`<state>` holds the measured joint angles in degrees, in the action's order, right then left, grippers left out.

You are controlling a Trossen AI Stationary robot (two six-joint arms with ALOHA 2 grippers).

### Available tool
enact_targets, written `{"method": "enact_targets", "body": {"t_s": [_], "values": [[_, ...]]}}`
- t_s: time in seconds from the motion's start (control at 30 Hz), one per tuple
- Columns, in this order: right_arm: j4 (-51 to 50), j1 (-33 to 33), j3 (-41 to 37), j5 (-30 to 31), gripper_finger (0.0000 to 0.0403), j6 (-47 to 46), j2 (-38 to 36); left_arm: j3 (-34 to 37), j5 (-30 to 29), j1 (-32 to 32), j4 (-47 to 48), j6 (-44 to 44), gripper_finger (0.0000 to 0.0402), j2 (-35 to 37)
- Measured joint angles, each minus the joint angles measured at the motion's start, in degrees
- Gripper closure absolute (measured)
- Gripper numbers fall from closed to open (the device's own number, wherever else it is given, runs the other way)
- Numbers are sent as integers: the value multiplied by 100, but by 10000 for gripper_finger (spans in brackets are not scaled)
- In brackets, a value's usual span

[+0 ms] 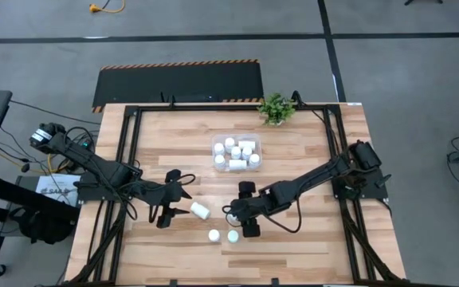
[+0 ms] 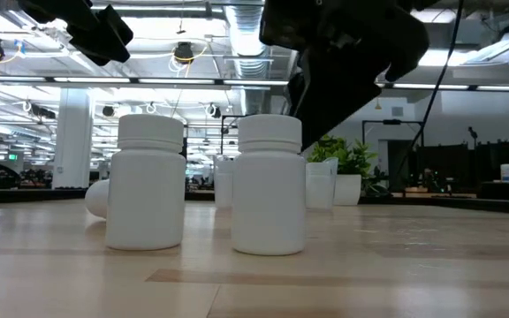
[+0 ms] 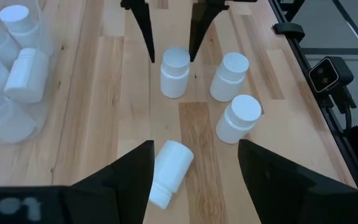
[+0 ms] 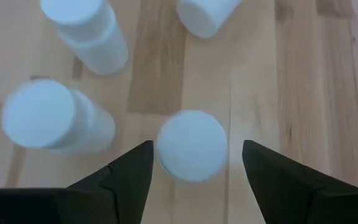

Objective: Pick and place pill bottles into a basket
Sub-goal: Put the white medicine bottle into the transparent bin

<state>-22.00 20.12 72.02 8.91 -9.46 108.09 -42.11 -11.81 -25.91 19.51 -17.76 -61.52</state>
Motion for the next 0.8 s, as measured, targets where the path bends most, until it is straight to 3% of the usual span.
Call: {"method": "enact_targets", "body": {"t_s": [0.8], "values": [[150, -13, 1, -214, 164, 47, 1, 0, 2, 2, 4, 2, 181, 0]]}}
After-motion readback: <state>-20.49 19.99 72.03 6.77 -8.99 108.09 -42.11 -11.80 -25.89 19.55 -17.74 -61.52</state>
